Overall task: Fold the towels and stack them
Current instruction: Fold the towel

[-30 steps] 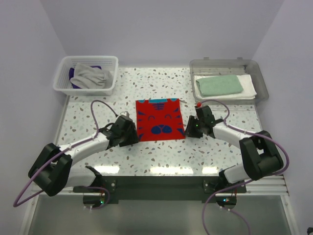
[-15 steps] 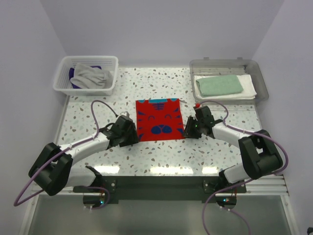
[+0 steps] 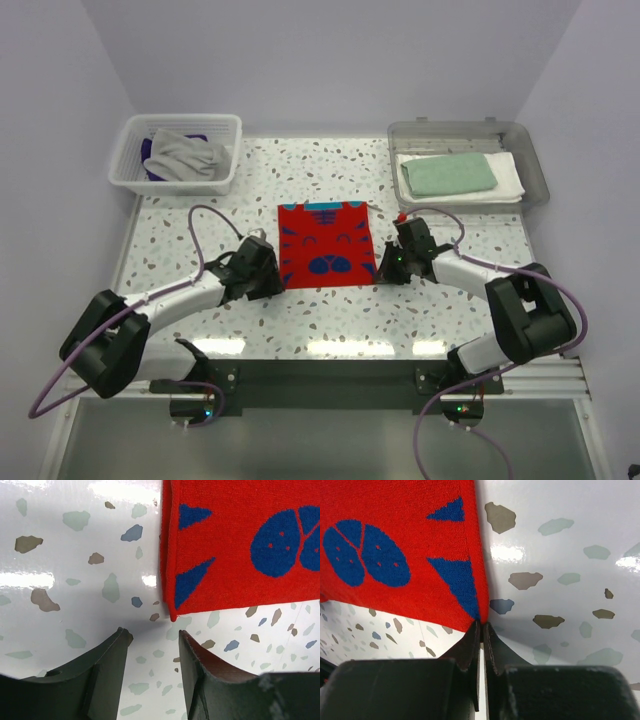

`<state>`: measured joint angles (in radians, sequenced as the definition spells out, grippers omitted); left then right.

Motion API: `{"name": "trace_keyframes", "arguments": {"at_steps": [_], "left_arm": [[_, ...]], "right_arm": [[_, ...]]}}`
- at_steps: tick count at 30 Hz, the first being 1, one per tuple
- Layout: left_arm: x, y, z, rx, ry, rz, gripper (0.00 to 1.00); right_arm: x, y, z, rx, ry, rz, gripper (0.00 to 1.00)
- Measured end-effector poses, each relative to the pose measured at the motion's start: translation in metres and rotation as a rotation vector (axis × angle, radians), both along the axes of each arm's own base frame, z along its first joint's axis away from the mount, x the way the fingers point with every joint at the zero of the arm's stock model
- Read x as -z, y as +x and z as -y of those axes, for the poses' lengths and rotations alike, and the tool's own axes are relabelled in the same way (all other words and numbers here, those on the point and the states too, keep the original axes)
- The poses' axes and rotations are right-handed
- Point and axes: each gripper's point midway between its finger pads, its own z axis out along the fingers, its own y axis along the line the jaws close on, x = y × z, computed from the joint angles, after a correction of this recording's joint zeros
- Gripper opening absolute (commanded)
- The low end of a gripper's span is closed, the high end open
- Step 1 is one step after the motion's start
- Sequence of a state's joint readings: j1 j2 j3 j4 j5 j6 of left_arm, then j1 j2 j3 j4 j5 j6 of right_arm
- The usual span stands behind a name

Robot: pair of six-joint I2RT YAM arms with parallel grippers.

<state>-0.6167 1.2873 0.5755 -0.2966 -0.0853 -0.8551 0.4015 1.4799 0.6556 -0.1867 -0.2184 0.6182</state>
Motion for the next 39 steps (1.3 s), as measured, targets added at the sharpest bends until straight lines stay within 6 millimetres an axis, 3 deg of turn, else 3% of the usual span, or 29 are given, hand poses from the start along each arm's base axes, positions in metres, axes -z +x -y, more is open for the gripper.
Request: {"name": "trace_keyframes", "arguments": {"at_steps": [17,27,30,34,39], "left_arm": [[0.005,0.013,0.018,-0.010,-0.045,-0.003,0.32],[0.007,0.011,0.021,-0.015,-0.050,-0.015,0.10],[0.007,0.011,0.021,-0.015,-0.049,-0.015,0.11],[0.007,0.012,0.022,-0.022,-0.056,-0.014,0.31],[0.005,0.015,0.024,-0.036,-0.064,-0.006,0.33]], "right_arm": [[0.000,-0.001,-0.001,-0.004,-0.001,0.001,0.01],[0.000,-0.002,0.000,-0.004,-0.004,-0.001,0.01],[0.000,-0.002,0.002,-0.003,-0.012,-0.002,0.01],[0.000,-0.003,0.002,-0.003,-0.017,-0.002,0.01],[0.000,-0.003,0.003,-0.004,-0.018,-0.001,0.00]]}}
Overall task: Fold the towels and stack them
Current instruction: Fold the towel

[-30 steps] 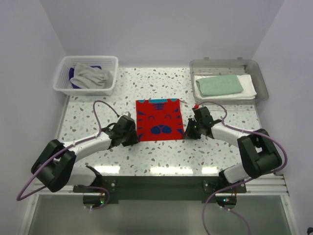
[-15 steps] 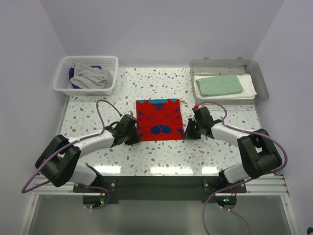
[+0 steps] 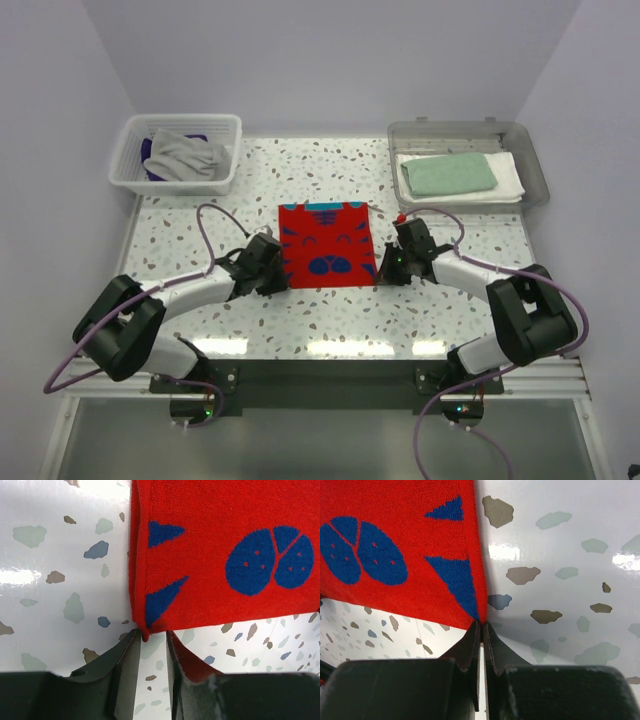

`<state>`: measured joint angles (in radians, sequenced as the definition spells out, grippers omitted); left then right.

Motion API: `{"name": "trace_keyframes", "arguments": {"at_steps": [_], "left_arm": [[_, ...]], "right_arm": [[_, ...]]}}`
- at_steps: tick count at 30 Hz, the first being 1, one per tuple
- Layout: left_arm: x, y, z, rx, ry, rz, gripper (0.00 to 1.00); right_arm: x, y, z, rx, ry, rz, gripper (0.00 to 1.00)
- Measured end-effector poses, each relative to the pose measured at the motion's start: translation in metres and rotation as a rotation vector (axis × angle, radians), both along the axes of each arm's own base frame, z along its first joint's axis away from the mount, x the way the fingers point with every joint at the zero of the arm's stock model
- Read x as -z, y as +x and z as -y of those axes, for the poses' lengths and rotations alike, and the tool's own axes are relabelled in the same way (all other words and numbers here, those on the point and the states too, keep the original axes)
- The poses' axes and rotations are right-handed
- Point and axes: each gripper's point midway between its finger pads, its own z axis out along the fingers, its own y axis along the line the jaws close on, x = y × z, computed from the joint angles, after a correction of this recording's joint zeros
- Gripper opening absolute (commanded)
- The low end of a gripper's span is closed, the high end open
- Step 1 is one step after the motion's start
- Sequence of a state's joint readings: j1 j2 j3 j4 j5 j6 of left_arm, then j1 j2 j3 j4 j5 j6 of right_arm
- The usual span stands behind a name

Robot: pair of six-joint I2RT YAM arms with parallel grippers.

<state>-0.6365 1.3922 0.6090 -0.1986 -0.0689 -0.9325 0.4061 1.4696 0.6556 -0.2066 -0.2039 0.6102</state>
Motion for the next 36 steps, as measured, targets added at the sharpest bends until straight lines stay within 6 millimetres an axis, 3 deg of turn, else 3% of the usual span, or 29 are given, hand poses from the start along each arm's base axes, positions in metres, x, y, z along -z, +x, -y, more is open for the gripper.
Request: {"name": "trace_keyframes", "arguments": {"at_steps": [6,14,18,21,30,36], "left_arm": [[0.001,0.002,-0.001,-0.018,0.004,0.005,0.25],[0.003,0.005,-0.002,-0.032,0.011,0.009,0.00],[0.001,0.004,-0.004,-0.033,0.025,0.000,0.00],[-0.012,0.008,-0.004,-0.029,0.038,0.010,0.00],[-0.091,0.066,0.009,-0.014,-0.003,0.191,0.00],[-0.121,0.134,-0.005,-0.037,0.013,0.250,0.00]], "right_arm": [[0.000,0.000,0.000,0.000,0.000,0.000,0.00],[0.000,-0.002,0.002,-0.002,-0.008,-0.004,0.00],[-0.005,-0.005,0.005,-0.007,-0.023,-0.010,0.00],[-0.017,-0.001,0.005,-0.011,-0.026,0.011,0.00],[-0.086,0.042,-0.009,-0.024,-0.006,0.155,0.00],[-0.143,0.106,-0.024,-0.016,0.015,0.293,0.00]]}}
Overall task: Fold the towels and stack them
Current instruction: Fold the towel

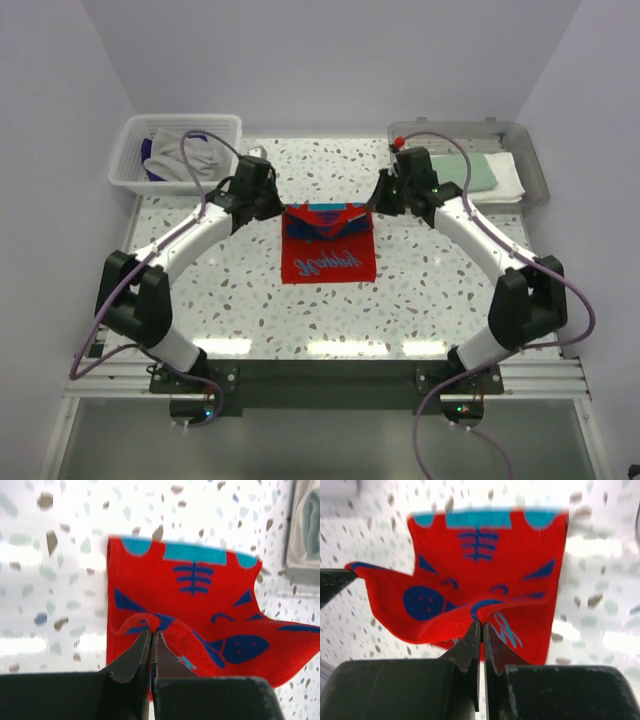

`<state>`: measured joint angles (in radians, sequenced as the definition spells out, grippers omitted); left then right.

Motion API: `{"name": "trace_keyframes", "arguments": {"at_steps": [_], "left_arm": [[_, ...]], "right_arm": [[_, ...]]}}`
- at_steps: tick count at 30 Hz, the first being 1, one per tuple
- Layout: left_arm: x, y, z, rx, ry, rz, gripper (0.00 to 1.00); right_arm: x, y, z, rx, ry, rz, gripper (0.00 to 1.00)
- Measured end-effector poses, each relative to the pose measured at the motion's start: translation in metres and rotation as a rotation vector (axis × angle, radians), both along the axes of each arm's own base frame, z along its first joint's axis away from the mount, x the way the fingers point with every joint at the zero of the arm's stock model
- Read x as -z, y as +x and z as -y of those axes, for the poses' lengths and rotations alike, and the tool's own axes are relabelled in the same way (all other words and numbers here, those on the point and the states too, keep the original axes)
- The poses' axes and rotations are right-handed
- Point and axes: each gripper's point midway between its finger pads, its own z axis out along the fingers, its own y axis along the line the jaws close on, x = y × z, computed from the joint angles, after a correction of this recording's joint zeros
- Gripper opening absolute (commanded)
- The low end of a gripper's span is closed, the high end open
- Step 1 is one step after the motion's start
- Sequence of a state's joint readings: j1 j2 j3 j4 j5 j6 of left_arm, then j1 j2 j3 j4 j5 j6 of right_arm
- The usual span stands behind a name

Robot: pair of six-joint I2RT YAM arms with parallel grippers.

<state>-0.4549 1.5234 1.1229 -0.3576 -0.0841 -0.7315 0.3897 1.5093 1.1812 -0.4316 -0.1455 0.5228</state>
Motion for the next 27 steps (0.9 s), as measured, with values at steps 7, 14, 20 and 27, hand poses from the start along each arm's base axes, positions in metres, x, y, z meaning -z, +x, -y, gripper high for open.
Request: {"name": "trace_keyframes", "arguments": {"at_steps": [7,14,20,27], "left_arm": [[-0.032,0.086,-0.003,0.015,0.000,0.095,0.00],[-0.043,0.164,-0.009,0.050,-0.066,0.185,0.00],[-0.034,0.191,-0.004,0.105,-0.094,0.222,0.00],[-0.034,0.191,0.002,0.153,-0.107,0.235,0.00]], "right_arm": [[-0.037,0.097,0.000,0.058,0.024,0.115,0.00],[-0.046,0.171,0.009,0.089,0.042,0.220,0.00],[-0.044,0.201,0.008,0.072,0.050,0.269,0.00],[-0.042,0.199,0.000,0.026,0.068,0.277,0.00]]}}
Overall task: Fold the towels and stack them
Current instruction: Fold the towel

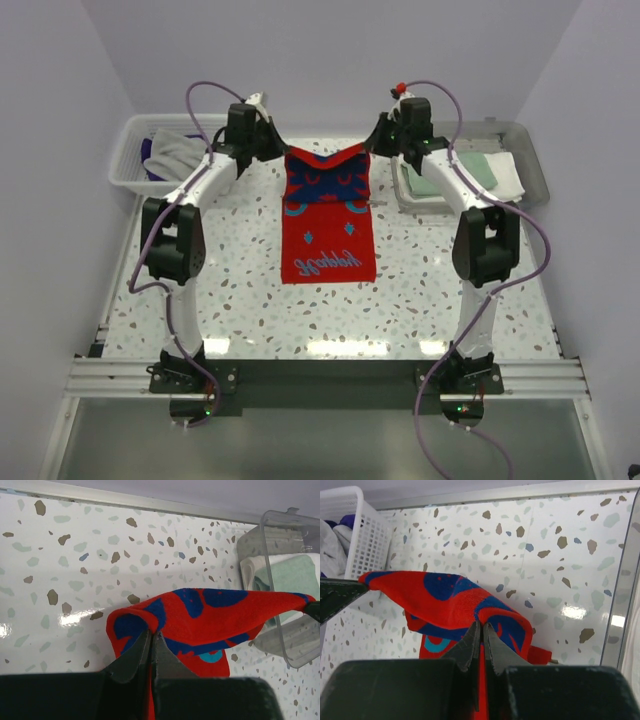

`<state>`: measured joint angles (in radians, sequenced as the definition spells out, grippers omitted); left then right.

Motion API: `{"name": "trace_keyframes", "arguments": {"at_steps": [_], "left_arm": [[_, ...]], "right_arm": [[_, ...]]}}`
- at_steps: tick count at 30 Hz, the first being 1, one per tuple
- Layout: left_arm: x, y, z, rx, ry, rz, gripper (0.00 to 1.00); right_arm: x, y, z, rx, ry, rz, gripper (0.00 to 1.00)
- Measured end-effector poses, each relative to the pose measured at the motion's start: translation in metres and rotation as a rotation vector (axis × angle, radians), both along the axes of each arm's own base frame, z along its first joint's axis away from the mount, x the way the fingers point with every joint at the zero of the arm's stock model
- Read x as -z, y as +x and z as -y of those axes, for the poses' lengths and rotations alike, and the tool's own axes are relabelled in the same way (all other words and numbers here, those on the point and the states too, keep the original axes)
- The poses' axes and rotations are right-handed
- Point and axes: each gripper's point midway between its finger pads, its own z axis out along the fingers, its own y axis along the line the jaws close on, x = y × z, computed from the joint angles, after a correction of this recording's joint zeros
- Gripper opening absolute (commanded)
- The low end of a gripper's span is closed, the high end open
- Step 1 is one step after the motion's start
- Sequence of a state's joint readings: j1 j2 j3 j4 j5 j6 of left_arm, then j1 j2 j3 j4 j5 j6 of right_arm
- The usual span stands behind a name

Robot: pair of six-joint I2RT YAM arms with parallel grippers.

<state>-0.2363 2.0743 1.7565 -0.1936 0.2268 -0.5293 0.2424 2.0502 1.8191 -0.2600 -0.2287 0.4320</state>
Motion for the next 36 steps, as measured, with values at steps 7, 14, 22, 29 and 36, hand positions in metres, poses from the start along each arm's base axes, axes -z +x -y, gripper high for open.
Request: {"name": "trace_keyframes", "arguments": {"at_steps": [7,14,22,29,36], "left_arm": [[-0.013,0.005,-0.003,-0.004,-0.004,0.025,0.00],[-0.056,0.026,-0.015,-0.023,-0.021,0.146,0.00],[-0.058,0.028,-0.020,-0.007,-0.038,0.158,0.00],[-0.004,-0.018,-0.015,0.039,-0.079,-0.013,0.00],[0.010,-0.086,-0.015,0.079,-0.122,-0.144,0.00]], "right_arm": [[0.003,-0.002,-0.001,-0.019,-0.014,-0.004,0.00],[-0.044,0.023,-0.006,-0.024,0.008,0.152,0.00],[-0.047,0.028,-0.011,-0.049,0.022,0.178,0.00],[0.018,-0.008,-0.006,-0.070,-0.006,-0.005,0.00],[0.038,-0.070,0.009,-0.073,-0.041,-0.173,0.00]]}}
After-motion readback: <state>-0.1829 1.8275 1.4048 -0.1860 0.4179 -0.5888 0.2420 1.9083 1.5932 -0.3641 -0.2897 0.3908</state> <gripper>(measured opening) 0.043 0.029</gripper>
